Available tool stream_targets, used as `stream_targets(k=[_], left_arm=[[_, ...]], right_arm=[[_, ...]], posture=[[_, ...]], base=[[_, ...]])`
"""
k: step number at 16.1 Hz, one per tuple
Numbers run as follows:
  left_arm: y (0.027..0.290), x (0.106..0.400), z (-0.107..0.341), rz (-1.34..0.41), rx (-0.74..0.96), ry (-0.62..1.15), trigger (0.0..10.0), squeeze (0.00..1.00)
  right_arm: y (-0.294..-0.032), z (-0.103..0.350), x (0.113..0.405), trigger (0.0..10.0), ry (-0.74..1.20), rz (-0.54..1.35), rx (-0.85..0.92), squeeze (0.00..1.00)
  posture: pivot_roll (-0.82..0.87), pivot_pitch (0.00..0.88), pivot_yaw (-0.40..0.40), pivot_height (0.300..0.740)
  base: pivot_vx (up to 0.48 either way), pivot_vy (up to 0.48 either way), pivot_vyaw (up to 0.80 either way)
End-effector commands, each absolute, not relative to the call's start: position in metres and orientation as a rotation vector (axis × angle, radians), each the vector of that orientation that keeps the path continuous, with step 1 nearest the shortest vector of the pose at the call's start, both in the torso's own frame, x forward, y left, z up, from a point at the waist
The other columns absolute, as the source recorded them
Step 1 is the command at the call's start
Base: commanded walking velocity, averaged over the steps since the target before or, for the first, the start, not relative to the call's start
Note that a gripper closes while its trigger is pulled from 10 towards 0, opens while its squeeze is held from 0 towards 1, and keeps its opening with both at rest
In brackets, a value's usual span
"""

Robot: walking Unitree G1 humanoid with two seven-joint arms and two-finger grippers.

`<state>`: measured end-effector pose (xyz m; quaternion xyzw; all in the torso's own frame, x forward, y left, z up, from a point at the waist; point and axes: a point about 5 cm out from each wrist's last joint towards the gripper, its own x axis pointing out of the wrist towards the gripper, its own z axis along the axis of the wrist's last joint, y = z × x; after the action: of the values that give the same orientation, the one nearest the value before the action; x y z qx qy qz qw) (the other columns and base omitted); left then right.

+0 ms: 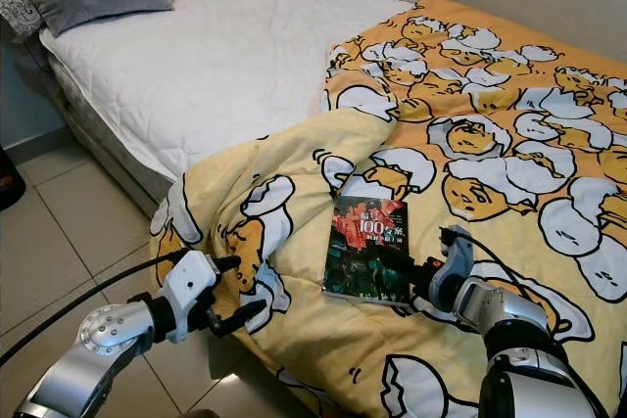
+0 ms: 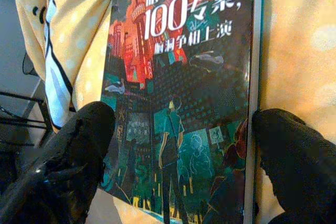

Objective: Clean up the room

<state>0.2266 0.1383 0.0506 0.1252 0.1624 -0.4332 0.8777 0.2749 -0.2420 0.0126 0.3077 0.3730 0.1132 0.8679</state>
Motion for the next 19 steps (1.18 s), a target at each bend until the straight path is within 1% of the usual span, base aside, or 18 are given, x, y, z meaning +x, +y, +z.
stream_targets(k=[1,2,5,6,8,10,11,12,13,14,15,16,17,19], left_arm=[[0.136,0.225,0.053,-0.918,0.269,0.323,10.0,1.00],[0.136,0.225,0.053,-0.917,0.270,0.322,10.0,1.00],[0.136,0.225,0.053,-0.916,0.272,0.320,10.0,1.00],[0.136,0.225,0.053,-0.916,0.275,0.320,10.0,1.00],[0.135,0.224,0.053,-0.918,0.277,0.320,10.0,1.00],[0.136,0.224,0.054,-0.917,0.279,0.317,10.0,1.00],[0.137,0.224,0.054,-0.917,0.279,0.317,10.0,1.00],[0.137,0.224,0.053,-0.916,0.281,0.318,10.0,1.00],[0.137,0.224,0.053,-0.918,0.281,0.319,10.0,1.00],[0.137,0.224,0.053,-0.918,0.281,0.319,10.0,1.00],[0.137,0.224,0.054,-0.925,0.264,0.318,10.0,1.00],[0.135,0.224,0.054,-0.934,0.245,0.317,10.0,1.00],[0.133,0.222,0.054,-0.972,0.217,0.327,10.0,1.00],[0.132,0.221,0.053,-0.993,0.221,0.337,10.0,1.00]], right_arm=[[-0.241,0.006,0.269,10.0,0.829,0.244,0.638,0.00],[-0.235,-0.001,0.263,10.0,0.879,0.259,0.624,0.00],[-0.227,-0.009,0.259,10.0,0.921,0.264,0.615,0.00],[-0.213,-0.015,0.258,10.0,0.941,0.289,0.600,0.00],[-0.203,-0.016,0.259,10.0,0.935,0.307,0.618,0.00],[-0.189,-0.003,0.275,10.0,0.834,0.355,0.759,0.00],[-0.188,0.000,0.277,8.7,0.816,0.354,0.785,0.00],[-0.186,0.001,0.280,6.1,0.798,0.350,0.816,0.00],[-0.184,0.001,0.281,3.7,0.794,0.343,0.830,0.00],[-0.182,0.001,0.281,3.6,0.792,0.339,0.837,0.00],[-0.178,0.000,0.281,1.5,0.786,0.334,0.856,0.00],[-0.176,0.000,0.282,0.6,0.782,0.333,0.865,0.00],[-0.173,-0.001,0.282,0.0,0.774,0.314,0.878,0.00],[-0.172,-0.001,0.284,0.0,0.759,0.277,0.896,0.00]], posture=[[0.03,0.008,-0.058,0.740],[0.03,0.008,-0.058,0.740],[0.04,0.011,-0.060,0.740],[0.04,0.011,-0.060,0.740],[0.04,0.011,-0.060,0.740],[0.05,0.010,-0.062,0.740],[0.06,0.009,-0.061,0.740],[0.06,0.009,-0.061,0.740],[0.06,0.010,-0.061,0.740],[0.06,0.010,-0.061,0.740],[0.07,0.013,-0.063,0.740],[0.07,0.015,-0.062,0.740],[0.07,0.015,-0.060,0.740],[0.06,0.016,-0.056,0.740]], base=[[0.000,0.000,0.00],[0.000,0.000,0.00],[0.000,0.000,0.00],[0.000,0.000,0.00],[0.000,0.000,0.00],[0.000,0.000,0.00],[0.000,0.000,0.00],[0.000,0.000,0.00],[0.000,0.000,0.00],[0.000,0.000,0.00],[0.000,0.000,0.00],[0.000,0.000,0.00],[0.000,0.000,0.00],[0.000,0.000,0.00]])
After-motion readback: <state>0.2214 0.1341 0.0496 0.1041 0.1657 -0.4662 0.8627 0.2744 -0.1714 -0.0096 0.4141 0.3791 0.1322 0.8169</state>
